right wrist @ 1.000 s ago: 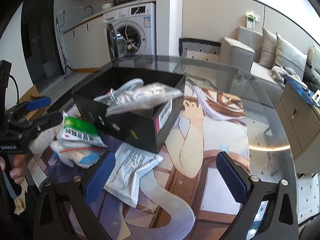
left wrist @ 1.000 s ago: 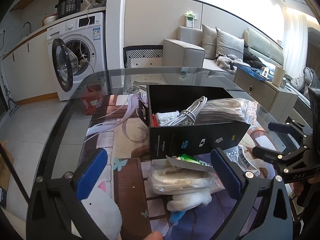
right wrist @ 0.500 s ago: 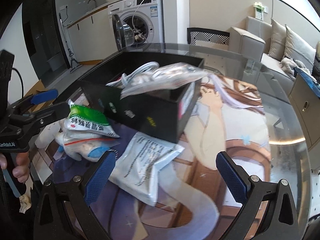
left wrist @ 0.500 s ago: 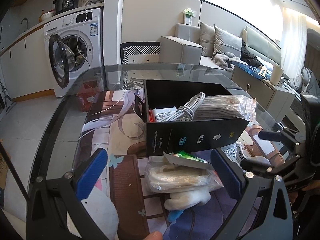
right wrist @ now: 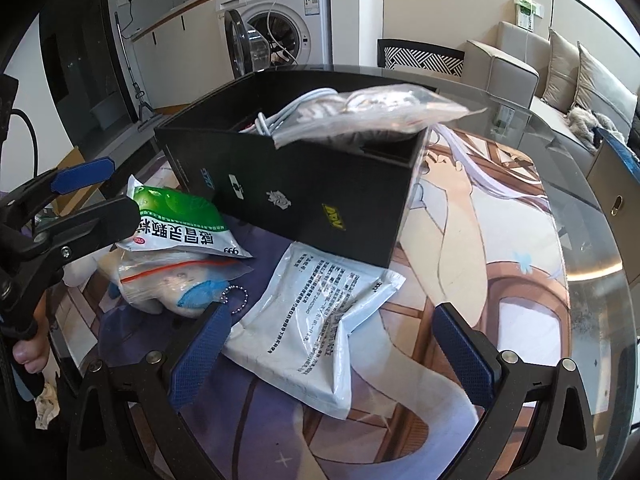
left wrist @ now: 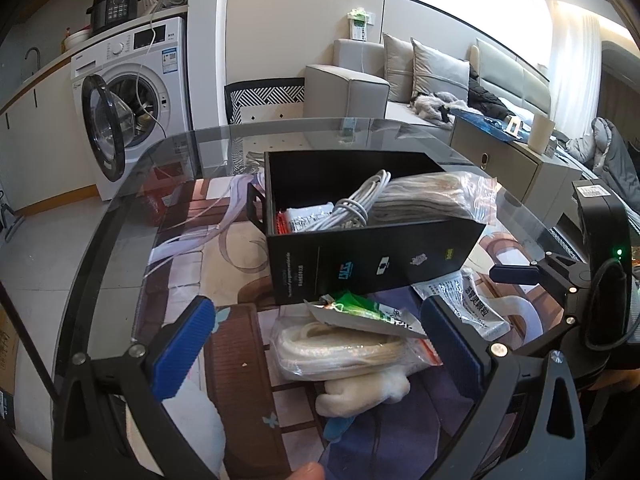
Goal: Organize soft objects
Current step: 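Grasp the white foil pouch with the right gripper and lift it, then grasp the green-labelled packet with the left gripper while the right gripper holds the pouch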
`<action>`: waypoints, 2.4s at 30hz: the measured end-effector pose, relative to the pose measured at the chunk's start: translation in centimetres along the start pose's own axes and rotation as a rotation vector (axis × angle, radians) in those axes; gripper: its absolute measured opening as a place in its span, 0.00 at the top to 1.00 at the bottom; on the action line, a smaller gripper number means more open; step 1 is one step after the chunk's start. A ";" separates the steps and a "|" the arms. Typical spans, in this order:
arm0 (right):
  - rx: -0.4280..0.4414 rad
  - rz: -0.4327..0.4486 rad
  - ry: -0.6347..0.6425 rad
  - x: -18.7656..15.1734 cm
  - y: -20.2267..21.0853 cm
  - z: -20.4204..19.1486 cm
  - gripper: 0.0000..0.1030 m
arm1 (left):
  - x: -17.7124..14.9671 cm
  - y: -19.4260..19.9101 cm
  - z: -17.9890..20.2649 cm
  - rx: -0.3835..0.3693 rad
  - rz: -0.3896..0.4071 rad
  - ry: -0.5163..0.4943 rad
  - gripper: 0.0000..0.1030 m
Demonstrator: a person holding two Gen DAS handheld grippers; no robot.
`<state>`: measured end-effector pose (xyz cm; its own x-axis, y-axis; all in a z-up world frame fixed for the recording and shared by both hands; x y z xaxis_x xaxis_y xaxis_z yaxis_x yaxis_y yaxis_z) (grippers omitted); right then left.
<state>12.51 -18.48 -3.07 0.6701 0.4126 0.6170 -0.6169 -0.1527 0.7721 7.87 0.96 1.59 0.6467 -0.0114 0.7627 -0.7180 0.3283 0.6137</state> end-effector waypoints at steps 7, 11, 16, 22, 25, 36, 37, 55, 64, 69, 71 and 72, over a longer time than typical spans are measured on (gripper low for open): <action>-0.017 -0.013 0.019 -0.2 -0.3 -0.7 0.01 | 0.0 -0.1 -0.1 -0.014 -0.008 0.004 0.00; -0.030 -0.020 0.020 -0.3 -0.4 -0.1 0.01 | 0.1 0.0 -0.3 -0.025 -0.008 0.014 0.00; -0.033 -0.020 -0.023 -0.1 -0.7 1.1 0.01 | 0.2 0.3 -0.5 -0.042 -0.003 0.023 0.00; -0.095 -0.033 -0.046 0.5 -1.4 1.1 0.01 | 0.1 0.1 -0.5 -0.038 -0.010 0.029 0.00; -0.089 -0.027 -0.045 0.4 -1.3 1.3 0.08 | 0.1 0.2 -0.5 -0.039 -0.006 0.024 0.00; -0.042 0.006 -0.011 0.2 -0.3 1.2 0.55 | 0.1 0.4 -0.6 -0.034 -0.001 0.029 0.00; -0.038 0.003 -0.014 0.2 -0.3 1.3 0.55 | 0.1 0.4 -0.6 -0.036 0.001 0.030 0.00; 0.012 0.069 -0.027 0.7 1.9 1.6 0.63 | 0.3 0.9 -1.0 -0.041 0.006 0.041 0.00; 0.037 0.105 -0.011 0.9 3.6 1.0 0.63 | 0.3 0.8 -0.8 -0.077 -0.004 0.038 0.00; 0.039 0.104 -0.008 1.0 3.6 1.0 0.63 | 0.2 0.4 0.2 -0.086 -0.020 0.002 0.00; 0.040 0.100 -0.006 0.9 3.5 1.0 0.63 | 0.2 0.0 0.5 -0.078 -0.036 -0.005 0.00; 0.039 0.097 -0.005 0.9 3.5 1.0 0.63 | 0.2 -0.3 0.7 -0.072 -0.048 -0.013 0.00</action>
<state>11.40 -19.57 0.32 0.6103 0.3895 0.6899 -0.6623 -0.2270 0.7140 8.04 0.24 1.72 0.6764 -0.0409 0.7354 -0.6655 0.3940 0.6340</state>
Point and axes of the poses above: each gripper's, at about its wrist camera, not at the fingertips, and y roughly against the way its jaws point, z to its right, x to its top, the point moved 1 cm from there along -y, roughly the way its jaws point, and after that the axes turned 11 degrees about -x, right-handed, at the moved point
